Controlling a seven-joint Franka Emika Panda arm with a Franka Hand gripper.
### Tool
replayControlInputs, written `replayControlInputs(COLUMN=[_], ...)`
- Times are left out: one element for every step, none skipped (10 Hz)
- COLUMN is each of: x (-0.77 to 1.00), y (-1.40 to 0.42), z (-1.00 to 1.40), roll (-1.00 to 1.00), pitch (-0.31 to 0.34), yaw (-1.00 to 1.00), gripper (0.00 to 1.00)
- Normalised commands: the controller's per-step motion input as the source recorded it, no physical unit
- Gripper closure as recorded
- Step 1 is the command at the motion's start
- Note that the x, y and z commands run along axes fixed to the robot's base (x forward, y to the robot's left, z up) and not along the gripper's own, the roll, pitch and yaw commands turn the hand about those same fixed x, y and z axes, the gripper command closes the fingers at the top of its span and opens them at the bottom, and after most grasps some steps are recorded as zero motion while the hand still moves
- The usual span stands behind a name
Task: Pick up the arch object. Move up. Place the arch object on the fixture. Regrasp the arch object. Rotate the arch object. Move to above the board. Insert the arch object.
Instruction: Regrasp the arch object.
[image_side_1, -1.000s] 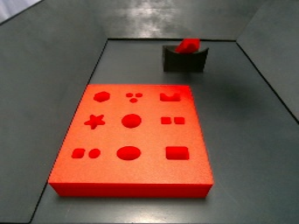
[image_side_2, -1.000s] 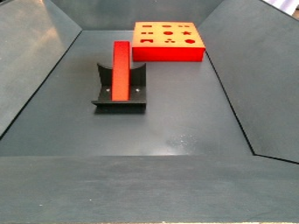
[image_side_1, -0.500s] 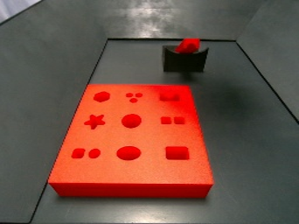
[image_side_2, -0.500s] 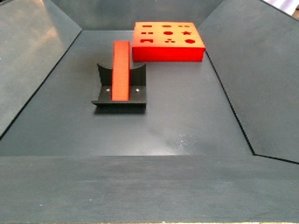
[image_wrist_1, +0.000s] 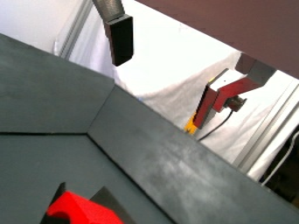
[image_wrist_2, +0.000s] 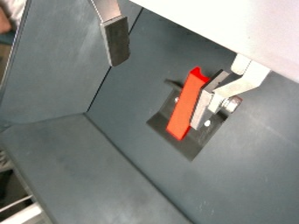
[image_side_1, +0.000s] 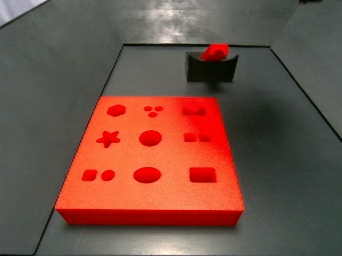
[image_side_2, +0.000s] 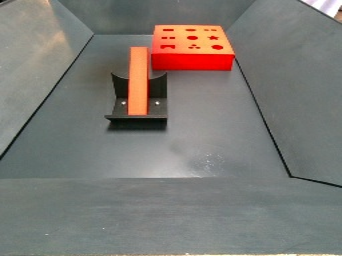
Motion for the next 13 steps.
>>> replayControlInputs(x=[0.12,0.11,0.09,0.09,0.04,0.04,0.05,0.05,0.05,0.06,0.05,0.05,0.05], y=[-0.05,-0.04,-0.05,-0.05,0.04,0.04,0.04,0.04,0.04,0.04,0.03,0.03,0.03], z=[0.0,0.0,-0.01,-0.01,-1.0,-1.0,-1.0,-1.0,-1.0,-1.0,-1.0,-1.0,-1.0], roll=[0.3,0.24,0.18,0.16,0.1,0.1,0.09,0.08,0.07,0.05,0.05,0.05,0.04], pitch=[0.119,0.096,0.029,0.004,-0.115,-0.118,-0.162,-0.177,-0.182,-0.179,-0.166,-0.141,-0.116], yaw=[0.26,0.25,0.24,0.23,0.21,0.19,0.11,0.08,0.02,-0.03,-0.06,-0.08,-0.1], gripper=[0.0,0.0,0.0,0.0,0.0,0.0,0.0,0.0,0.0,0.0,0.0,0.0,0.0])
